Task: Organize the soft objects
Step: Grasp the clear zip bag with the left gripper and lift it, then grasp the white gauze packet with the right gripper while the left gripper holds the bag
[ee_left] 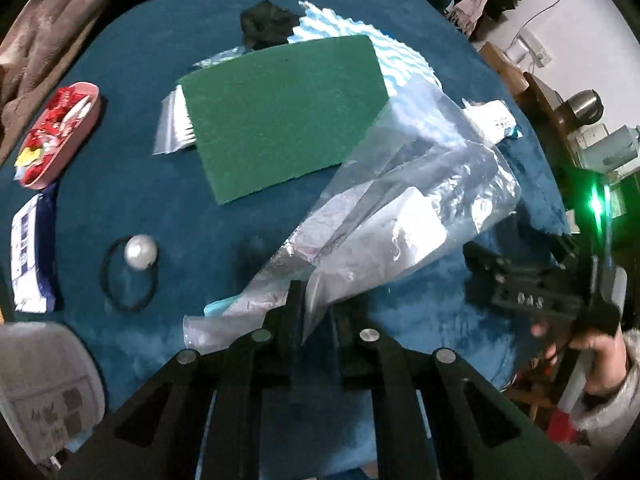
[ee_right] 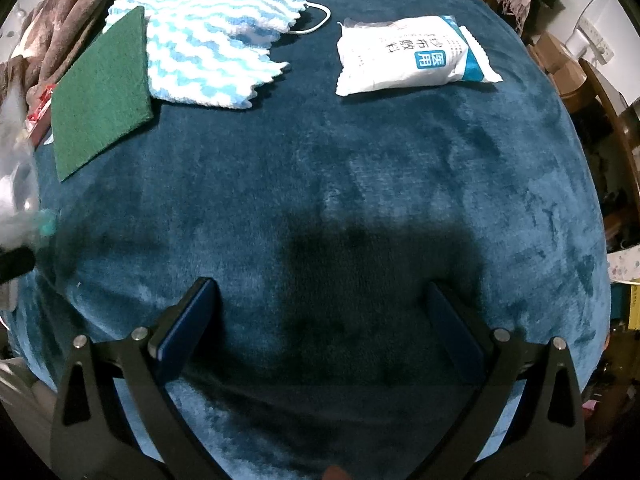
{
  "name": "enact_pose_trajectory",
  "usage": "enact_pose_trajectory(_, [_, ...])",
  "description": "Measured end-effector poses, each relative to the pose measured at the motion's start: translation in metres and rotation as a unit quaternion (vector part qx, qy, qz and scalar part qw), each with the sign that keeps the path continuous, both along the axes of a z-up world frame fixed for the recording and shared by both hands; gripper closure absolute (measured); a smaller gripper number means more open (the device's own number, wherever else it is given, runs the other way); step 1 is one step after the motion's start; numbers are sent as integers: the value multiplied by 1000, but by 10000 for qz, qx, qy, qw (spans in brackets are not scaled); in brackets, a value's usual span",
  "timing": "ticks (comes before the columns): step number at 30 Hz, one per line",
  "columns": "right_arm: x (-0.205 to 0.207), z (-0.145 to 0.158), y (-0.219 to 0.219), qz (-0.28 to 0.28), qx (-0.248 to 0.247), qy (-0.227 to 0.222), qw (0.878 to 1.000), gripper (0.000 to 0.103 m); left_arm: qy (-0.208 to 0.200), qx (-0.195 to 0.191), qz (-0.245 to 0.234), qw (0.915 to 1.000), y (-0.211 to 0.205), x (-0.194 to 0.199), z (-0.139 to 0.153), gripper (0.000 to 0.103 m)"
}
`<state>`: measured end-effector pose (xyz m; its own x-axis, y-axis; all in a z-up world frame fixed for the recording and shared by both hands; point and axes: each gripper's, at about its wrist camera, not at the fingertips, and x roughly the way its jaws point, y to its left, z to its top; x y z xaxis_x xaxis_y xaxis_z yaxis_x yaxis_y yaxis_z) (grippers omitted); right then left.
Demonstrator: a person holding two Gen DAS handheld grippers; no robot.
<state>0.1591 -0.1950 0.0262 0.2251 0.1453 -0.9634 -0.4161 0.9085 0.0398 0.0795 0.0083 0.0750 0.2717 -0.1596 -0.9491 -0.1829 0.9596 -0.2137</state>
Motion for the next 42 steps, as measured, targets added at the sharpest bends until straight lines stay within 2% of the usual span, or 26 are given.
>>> enact_pose_trajectory(3, [0, 2, -2, -4, 7, 8, 10000, 0, -27, 10, -110, 9999, 4, -16, 6, 92])
enact_pose_trajectory(4, [0, 2, -1, -1, 9, 9, 10000, 0, 11, -101, -215, 9997, 1, -16, 10, 92])
enact_pose_trajectory(6, [1, 2, -1, -3, 21, 5, 10000, 0, 182, -650, -278, 9973, -3, -25, 9, 92])
enact_pose_trajectory(8, [0, 1, -1, 1, 28, -8, 10000, 0, 161, -1480, -60, 9888, -3, -27, 14, 91])
enact_pose_trajectory(9, [0, 1, -1, 3, 30, -13, 10000, 0, 150, -1676, 89, 9857, 0, -27, 14, 91])
enact_pose_trajectory(10, [0, 1, -1, 0, 25, -8, 10000, 0, 137, -1563, 162, 9875, 3, -24, 14, 90])
enact_pose_trajectory(12, [-1, 2, -1, 4, 24, -4, 10000, 0, 83, -1095, 156, 9938, 1, -13, 12, 77])
enact_pose_trajectory(13, [-1, 1, -1, 0, 27, -4, 10000, 0, 129, -979, 220, 9949, 3, -9, 6, 61])
enact_pose_trajectory(14, [-1, 2, -1, 2, 31, -2, 10000, 0, 232, -877, 270, 9955, 4, -7, -1, 54])
enact_pose_trajectory(16, [0, 2, -1, -4, 30, -11, 10000, 0, 508, -332, 356, 9975, 5, -5, -15, 51])
enact_pose_trajectory(17, [-1, 1, -1, -2, 34, -23, 10000, 0, 569, -104, 378, 9976, 6, -6, -17, 46])
enact_pose_trajectory(20, [-2, 2, 1, -9, 4, -49, 10000, 0, 411, -7, 482, 9980, 8, -12, -17, 35])
enact_pose_trajectory(22, [-2, 0, 2, -15, -4, -50, 10000, 0, 268, 94, 556, 9980, 12, -10, -13, 30])
enact_pose_trajectory(24, [-3, 0, 3, -8, 17, -37, 10000, 0, 243, 319, 544, 9977, 14, -3, -10, 30])
enact_pose_trajectory(27, [-2, 1, 1, -1, 43, -29, 10000, 0, 283, 501, 264, 9980, -4, 13, -18, 29])
enact_pose_trajectory(30, [-2, 2, 0, -8, 28, -38, 10000, 0, 592, 470, -199, 9969, -19, 23, -32, 27])
enact_pose_trajectory(31, [-1, 1, -1, -10, 18, -41, 10000, 0, 675, 599, -327, 9954, -23, 27, -38, 28])
enact_pose_trajectory(33, [-1, 1, 0, -15, 13, -51, 10000, 0, 671, 641, -304, 9952, -23, 28, -42, 43])
enact_pose_trajectory(35, [-2, 1, 0, -10, 16, -57, 10000, 0, 584, 317, -23, 9978, -13, 27, -40, 86])
enact_pose_trajectory(36, [-2, 1, 0, -10, 16, -58, 10000, 0, 521, 124, 126, 9985, -6, 22, -37, 92])
enact_pose_trajectory(38, [-2, 1, 0, -14, 6, -57, 10000, 0, 393, -118, 354, 9985, 7, 18, -28, 95])
enact_pose_trajectory(42, [-2, 1, -1, -17, 31, -42, 10000, 0, -21, -242, 635, 9977, 24, 5, -5, 96])
